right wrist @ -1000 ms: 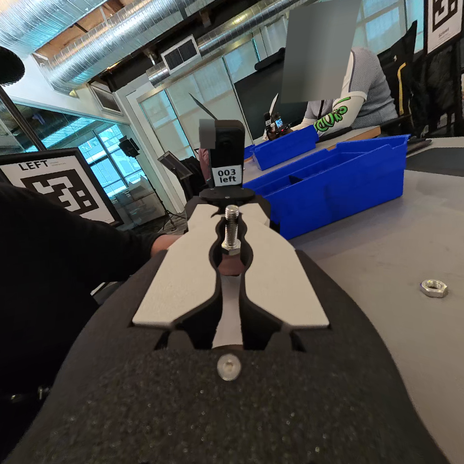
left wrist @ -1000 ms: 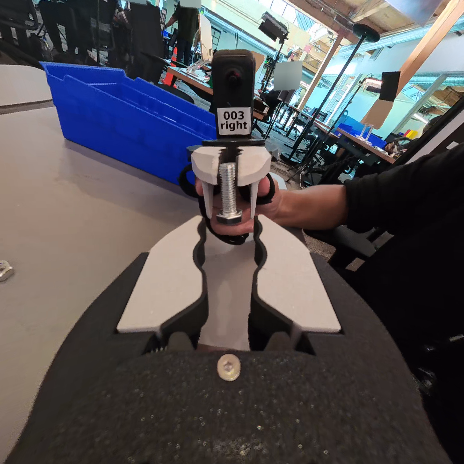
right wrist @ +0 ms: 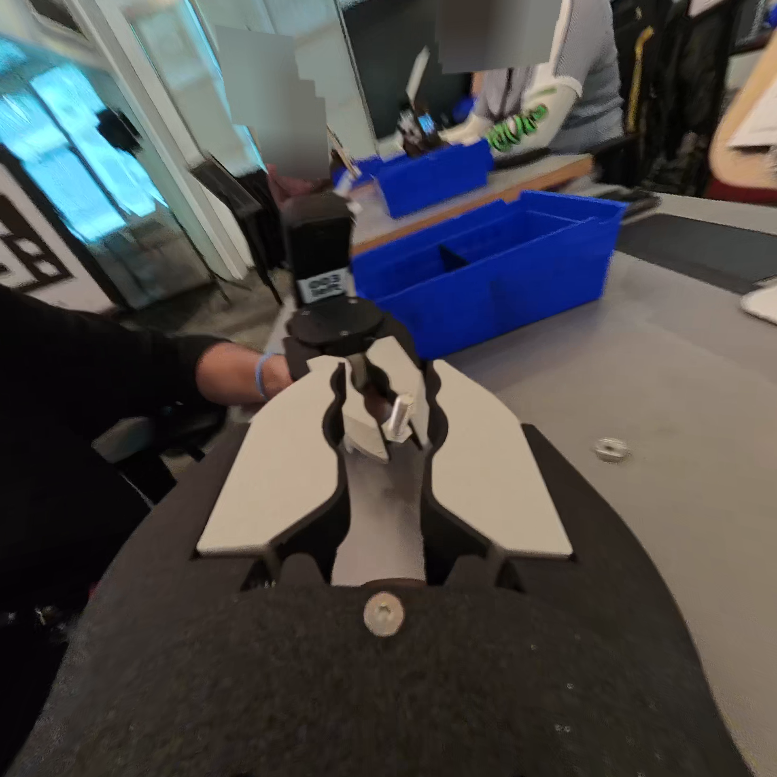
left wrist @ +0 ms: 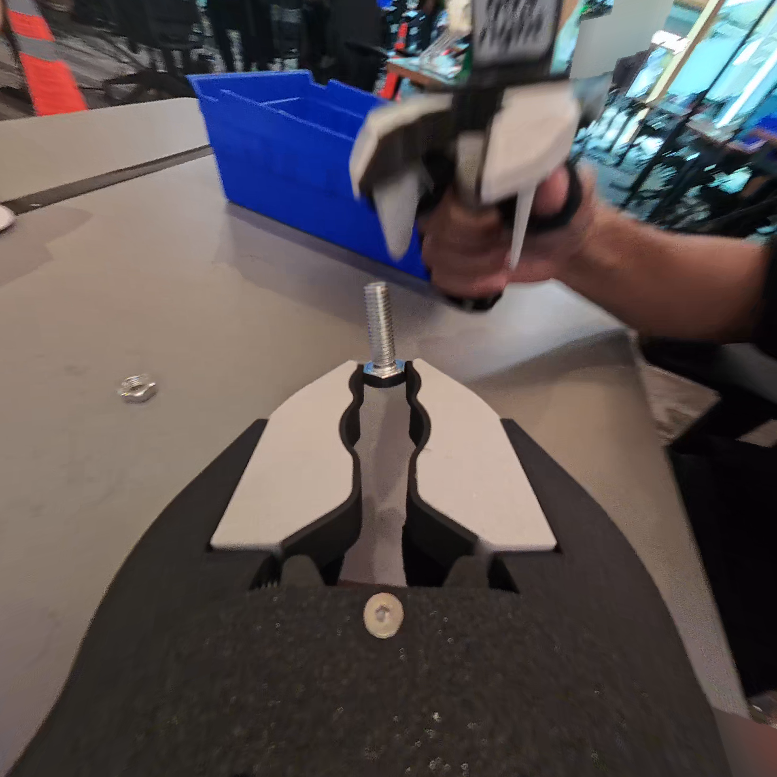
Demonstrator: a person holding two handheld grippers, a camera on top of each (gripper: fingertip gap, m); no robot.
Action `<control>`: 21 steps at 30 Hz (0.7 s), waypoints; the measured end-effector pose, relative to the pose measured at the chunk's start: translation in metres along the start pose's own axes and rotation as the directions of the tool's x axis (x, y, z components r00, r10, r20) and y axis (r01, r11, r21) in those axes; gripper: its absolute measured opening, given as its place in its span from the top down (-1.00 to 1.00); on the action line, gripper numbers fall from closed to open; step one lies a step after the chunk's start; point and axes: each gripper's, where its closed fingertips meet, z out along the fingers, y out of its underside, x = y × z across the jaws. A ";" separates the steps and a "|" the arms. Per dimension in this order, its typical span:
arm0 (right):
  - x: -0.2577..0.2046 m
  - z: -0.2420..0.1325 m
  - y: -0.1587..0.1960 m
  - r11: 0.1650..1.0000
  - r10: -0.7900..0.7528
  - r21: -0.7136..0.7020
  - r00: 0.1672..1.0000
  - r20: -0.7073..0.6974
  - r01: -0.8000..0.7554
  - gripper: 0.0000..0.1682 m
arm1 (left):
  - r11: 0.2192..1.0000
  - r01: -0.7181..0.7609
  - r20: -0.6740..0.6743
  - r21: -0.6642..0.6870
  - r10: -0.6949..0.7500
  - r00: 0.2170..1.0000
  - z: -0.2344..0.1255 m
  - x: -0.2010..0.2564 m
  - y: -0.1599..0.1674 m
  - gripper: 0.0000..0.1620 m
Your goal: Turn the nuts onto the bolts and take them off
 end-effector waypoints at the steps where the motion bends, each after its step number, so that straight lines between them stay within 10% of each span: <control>1: 0.006 -0.004 -0.006 0.997 -0.041 -0.069 0.998 -0.039 0.038 0.54 | 1.000 -0.017 0.039 -0.009 0.017 0.999 0.001 -0.004 0.003 0.78; 10: 0.109 0.009 0.022 0.591 -0.447 -0.789 0.882 -0.148 0.167 0.52 | 0.981 -0.172 0.252 -0.087 0.189 0.949 -0.008 -0.026 0.013 0.78; 14: 0.147 0.023 0.073 0.379 -0.410 -0.921 0.909 -0.083 0.086 0.52 | 0.981 -0.165 0.242 -0.103 0.185 0.952 -0.010 -0.025 0.014 0.78; 21: 0.159 0.044 0.093 0.278 -0.368 -0.957 0.929 -0.023 0.087 0.56 | 0.980 -0.171 0.224 -0.098 0.189 0.956 -0.012 -0.021 0.011 0.78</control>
